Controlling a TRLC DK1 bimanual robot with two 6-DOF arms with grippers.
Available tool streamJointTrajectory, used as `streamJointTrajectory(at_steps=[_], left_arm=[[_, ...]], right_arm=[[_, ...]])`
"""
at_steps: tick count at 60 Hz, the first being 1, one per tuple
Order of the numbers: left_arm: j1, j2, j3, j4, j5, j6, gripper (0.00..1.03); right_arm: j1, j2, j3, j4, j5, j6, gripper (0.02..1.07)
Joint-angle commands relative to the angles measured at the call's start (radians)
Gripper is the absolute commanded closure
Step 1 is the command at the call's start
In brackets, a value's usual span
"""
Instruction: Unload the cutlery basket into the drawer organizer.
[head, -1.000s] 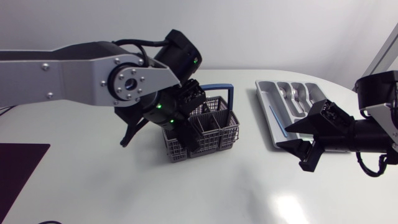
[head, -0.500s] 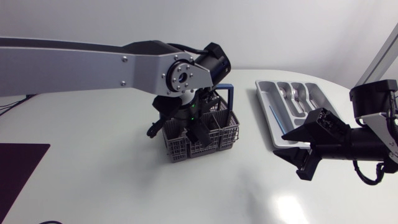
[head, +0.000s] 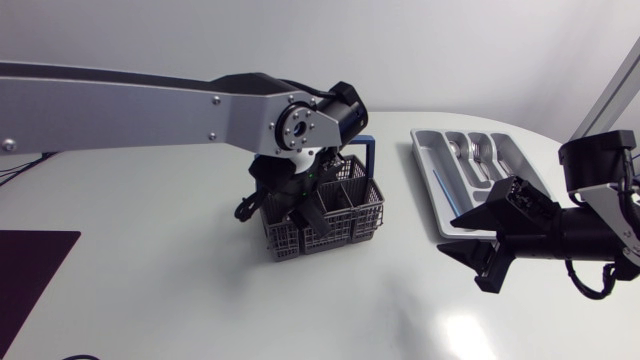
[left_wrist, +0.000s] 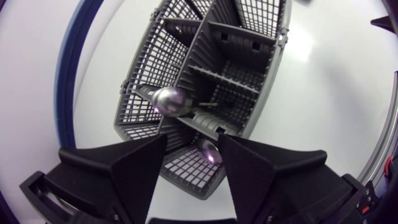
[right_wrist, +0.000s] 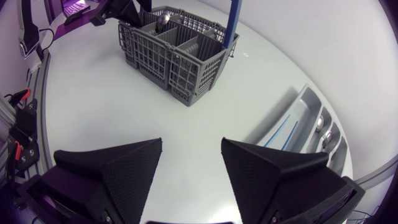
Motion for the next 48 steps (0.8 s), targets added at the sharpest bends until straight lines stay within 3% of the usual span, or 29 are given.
streamJointTrajectory(at_steps=[1, 30, 48], left_arm=[[0.023, 0.016, 0.01, -0.032, -0.017, -0.014, 0.48], [0.078, -0.027, 0.011, -0.08, -0.049, 0.057, 0.53], [0.104, -0.033, 0.039, -0.175, -0.05, 0.1, 0.53]], right_arm=[[0.01, -0.009, -0.032, -0.009, 0.006, 0.021, 0.37], [0.018, -0.036, -0.052, -0.006, 0.02, 0.02, 0.37], [0.029, -0.033, -0.088, 0.029, 0.018, 0.02, 0.35]])
